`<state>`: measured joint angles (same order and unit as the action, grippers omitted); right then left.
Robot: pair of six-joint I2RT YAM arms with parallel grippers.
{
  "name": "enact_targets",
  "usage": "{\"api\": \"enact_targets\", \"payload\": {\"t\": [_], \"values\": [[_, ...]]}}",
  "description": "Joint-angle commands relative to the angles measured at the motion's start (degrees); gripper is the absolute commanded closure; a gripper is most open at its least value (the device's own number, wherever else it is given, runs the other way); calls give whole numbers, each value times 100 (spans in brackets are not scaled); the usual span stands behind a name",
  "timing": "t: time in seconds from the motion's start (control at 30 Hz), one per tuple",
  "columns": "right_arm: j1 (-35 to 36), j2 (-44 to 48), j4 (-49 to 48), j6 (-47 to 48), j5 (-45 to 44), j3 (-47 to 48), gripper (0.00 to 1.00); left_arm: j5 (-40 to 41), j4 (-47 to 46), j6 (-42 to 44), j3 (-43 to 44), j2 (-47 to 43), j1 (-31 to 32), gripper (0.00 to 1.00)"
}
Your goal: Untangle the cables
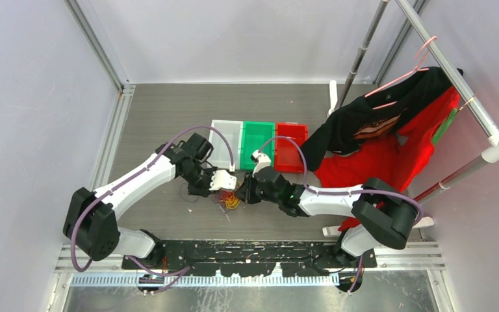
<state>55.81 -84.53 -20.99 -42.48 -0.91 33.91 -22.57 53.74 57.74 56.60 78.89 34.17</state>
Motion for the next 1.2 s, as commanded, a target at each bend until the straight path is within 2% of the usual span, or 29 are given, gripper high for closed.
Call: {"api": "enact_targets", "payload": {"t": [0.0,0.03,0.2,0.37,0.43,0.5,0.53,0.7,0.73,0.8,1.0,1.17], "values": [[-92,205,-187,-99,135,63,99,-165,755,409,213,-113,10,64],[-99,216,-180,-96,135,63,99,-192,751,406,148,-93,10,54],[-127,196,-155,-113,239,77,99,-261,261,224,-210,-56,10,17],[-133,86,-264,-171,321,96,99,-196,-839,-196,-432,47,10,16],[-140,33,-320,-210,364,97,99,-204,-1025,-285,-431,182,10,20],[-142,16,-333,-226,367,100,99,-253,-1031,-210,-421,323,10,31],[-155,18,-335,-238,351,102,99,-257,-1036,-196,-420,384,10,39],[-214,128,-317,-295,301,59,99,-159,-888,-248,-545,357,10,92],[-233,164,-292,-296,264,43,99,-89,-864,-287,-581,242,10,98],[-261,254,-239,-288,176,0,99,86,-699,-360,-540,-75,-7,100],[-335,540,52,-224,-165,-189,99,16,753,-430,139,-1086,-326,100],[-356,875,426,-111,-495,-324,99,180,1185,-445,472,-1625,-642,100]]}}
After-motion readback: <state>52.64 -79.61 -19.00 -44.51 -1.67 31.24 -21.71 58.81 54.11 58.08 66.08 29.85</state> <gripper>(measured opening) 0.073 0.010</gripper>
